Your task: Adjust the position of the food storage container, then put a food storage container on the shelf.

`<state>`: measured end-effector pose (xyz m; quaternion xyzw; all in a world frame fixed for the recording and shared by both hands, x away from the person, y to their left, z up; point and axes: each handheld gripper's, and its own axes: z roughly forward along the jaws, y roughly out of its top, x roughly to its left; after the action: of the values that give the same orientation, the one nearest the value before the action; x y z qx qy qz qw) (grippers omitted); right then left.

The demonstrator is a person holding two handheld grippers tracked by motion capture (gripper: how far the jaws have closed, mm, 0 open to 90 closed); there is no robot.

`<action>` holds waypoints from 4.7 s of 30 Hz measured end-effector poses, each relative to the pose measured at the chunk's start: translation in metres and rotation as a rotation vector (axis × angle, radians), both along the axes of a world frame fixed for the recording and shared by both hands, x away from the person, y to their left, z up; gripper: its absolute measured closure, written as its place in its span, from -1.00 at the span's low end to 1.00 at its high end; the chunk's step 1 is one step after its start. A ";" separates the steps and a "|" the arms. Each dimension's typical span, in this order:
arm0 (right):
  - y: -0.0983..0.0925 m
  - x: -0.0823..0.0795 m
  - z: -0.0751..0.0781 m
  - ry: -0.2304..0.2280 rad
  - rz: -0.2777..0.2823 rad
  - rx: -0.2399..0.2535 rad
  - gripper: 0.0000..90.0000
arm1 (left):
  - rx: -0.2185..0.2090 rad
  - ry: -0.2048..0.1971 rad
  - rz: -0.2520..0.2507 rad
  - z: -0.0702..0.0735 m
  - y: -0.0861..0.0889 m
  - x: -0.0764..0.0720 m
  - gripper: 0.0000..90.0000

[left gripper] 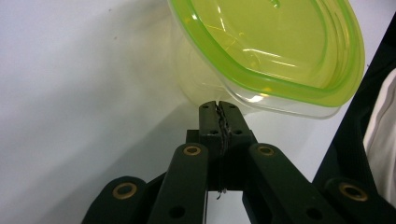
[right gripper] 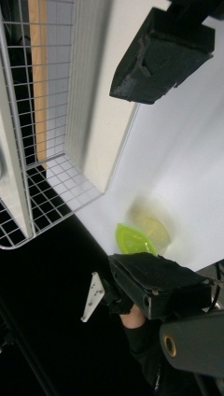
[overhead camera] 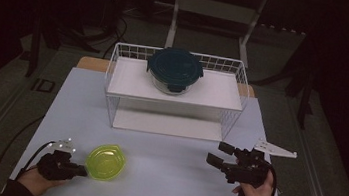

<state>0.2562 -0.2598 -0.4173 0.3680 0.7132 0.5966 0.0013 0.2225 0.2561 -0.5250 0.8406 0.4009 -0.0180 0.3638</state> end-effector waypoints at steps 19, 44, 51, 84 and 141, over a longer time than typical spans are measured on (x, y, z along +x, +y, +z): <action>-0.003 0.000 -0.019 0.007 -0.034 -0.035 -0.64 | -0.016 -0.028 -0.030 -0.001 -0.046 0.031 0.96; -0.002 0.001 -0.024 0.019 -0.038 -0.035 -0.64 | -0.028 -0.015 -0.040 -0.006 -0.082 0.052 0.96; -0.001 0.003 -0.026 0.022 -0.038 -0.034 -0.64 | -0.031 -0.024 -0.066 -0.005 -0.101 0.059 0.96; 0.000 0.006 -0.033 0.020 -0.043 -0.068 -0.61 | -0.057 -0.021 -0.136 -0.006 -0.163 0.077 0.96; 0.044 0.058 -0.069 0.455 -0.026 -0.163 -0.03 | -0.390 0.347 0.203 0.023 -0.137 0.085 -0.51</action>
<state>0.3145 -0.2155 -0.4858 0.5007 0.7360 0.4390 -0.1220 0.3072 0.1186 -0.5023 0.6944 0.5285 -0.2022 0.4446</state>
